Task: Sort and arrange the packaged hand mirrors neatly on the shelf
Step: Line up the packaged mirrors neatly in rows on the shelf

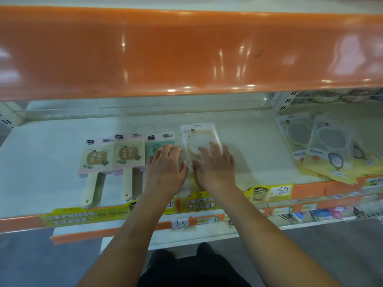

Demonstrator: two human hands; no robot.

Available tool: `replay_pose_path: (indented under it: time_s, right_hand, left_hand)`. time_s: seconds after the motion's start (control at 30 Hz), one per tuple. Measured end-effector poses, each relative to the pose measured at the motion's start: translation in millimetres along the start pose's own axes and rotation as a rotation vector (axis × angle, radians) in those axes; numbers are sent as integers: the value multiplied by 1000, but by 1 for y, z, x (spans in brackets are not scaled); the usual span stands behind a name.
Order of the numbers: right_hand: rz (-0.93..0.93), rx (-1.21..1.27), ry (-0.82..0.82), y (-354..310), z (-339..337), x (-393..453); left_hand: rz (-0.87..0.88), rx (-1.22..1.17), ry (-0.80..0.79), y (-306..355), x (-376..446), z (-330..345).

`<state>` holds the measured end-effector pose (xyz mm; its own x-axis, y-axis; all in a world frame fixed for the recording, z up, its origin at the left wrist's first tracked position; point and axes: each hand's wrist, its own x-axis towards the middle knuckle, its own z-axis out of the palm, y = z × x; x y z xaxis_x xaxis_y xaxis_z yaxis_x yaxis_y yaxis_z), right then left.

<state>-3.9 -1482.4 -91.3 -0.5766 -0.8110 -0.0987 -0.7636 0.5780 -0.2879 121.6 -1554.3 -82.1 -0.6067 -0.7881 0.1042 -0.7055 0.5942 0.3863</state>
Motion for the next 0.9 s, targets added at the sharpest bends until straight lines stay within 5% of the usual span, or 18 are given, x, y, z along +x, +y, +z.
replay_pose_path:
  time_s: [0.9]
  right_hand:
    - [-120,-25,-3,3,-4,-10]
  left_hand:
    - [28,-1,-35,0,-7,-8]
